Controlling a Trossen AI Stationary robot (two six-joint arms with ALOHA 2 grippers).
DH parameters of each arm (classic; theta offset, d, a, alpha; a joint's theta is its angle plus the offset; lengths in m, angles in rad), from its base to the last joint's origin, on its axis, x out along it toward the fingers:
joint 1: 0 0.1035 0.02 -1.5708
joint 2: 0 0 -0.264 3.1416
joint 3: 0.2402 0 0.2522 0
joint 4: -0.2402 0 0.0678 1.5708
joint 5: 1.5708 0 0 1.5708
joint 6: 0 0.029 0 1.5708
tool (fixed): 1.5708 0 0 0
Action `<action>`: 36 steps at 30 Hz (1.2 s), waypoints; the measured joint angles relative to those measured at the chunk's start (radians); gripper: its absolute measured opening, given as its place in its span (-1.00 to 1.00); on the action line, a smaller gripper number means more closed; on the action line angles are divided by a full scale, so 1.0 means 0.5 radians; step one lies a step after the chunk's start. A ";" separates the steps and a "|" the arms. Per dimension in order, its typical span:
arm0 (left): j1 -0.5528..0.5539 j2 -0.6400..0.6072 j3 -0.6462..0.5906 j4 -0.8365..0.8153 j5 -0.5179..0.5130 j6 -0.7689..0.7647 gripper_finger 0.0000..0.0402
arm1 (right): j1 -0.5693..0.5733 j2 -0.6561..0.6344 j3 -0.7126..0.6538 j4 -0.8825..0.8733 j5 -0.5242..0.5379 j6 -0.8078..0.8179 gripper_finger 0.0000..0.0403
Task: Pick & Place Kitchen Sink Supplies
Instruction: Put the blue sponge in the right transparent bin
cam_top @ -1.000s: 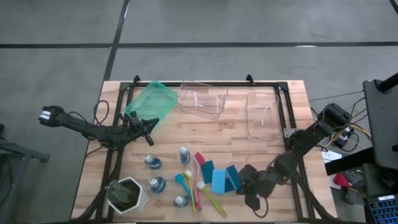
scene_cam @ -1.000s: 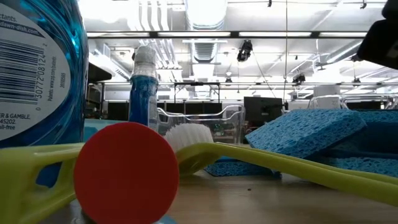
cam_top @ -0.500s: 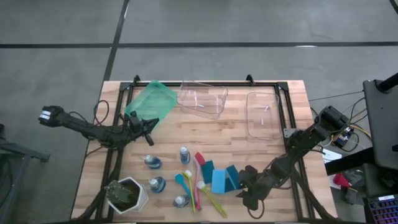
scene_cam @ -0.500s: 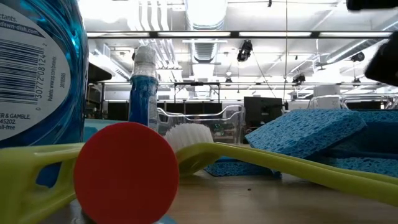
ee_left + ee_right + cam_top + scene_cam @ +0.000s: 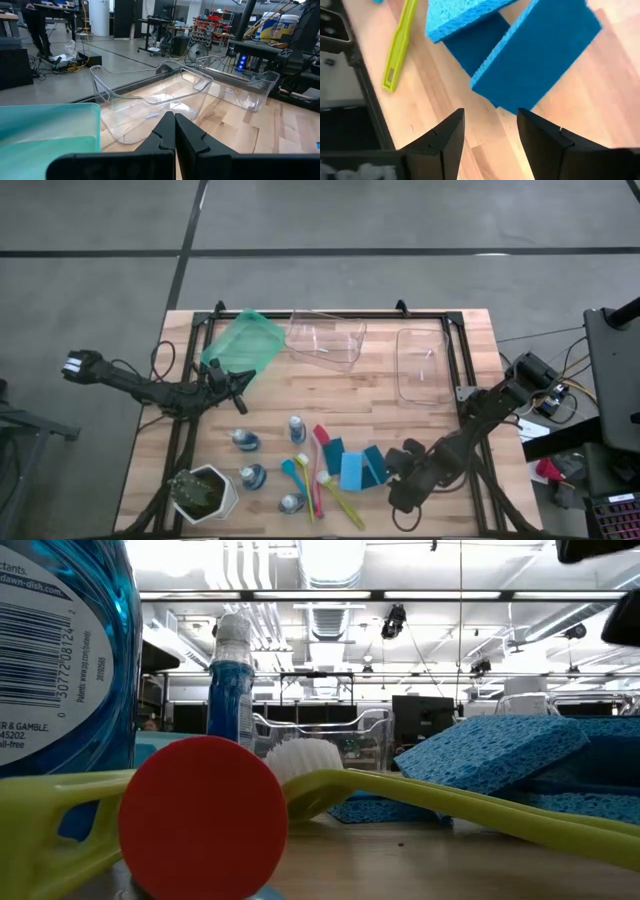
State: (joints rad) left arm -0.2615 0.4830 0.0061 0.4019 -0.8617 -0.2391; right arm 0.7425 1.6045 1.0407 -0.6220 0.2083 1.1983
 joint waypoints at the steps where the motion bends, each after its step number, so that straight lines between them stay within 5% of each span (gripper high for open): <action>1: 0.000 0.000 0.000 0.000 0.000 0.000 -1.00 | 0.000 0.029 0.053 -0.058 0.012 -0.001 -0.13; 11: 0.000 0.000 0.000 -0.025 0.000 0.000 -1.00 | 0.016 0.567 0.655 -0.502 0.077 -0.316 -0.19; 17: 0.000 0.000 0.000 -0.039 0.000 0.000 -1.00 | 0.039 0.730 0.902 -0.917 0.274 -0.177 -0.19; 31: 0.000 0.000 0.000 -0.043 0.000 -0.001 -1.00 | 0.071 0.799 0.918 -0.873 0.318 -0.085 0.02; 36: 0.001 -0.001 0.000 -0.043 0.000 0.000 -1.00 | 0.092 0.818 0.876 -0.812 0.324 -0.297 0.06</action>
State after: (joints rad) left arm -0.2611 0.4828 0.0059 0.3801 -0.8616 -0.2390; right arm 0.7887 2.0136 1.4786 -1.0278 0.3702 1.0499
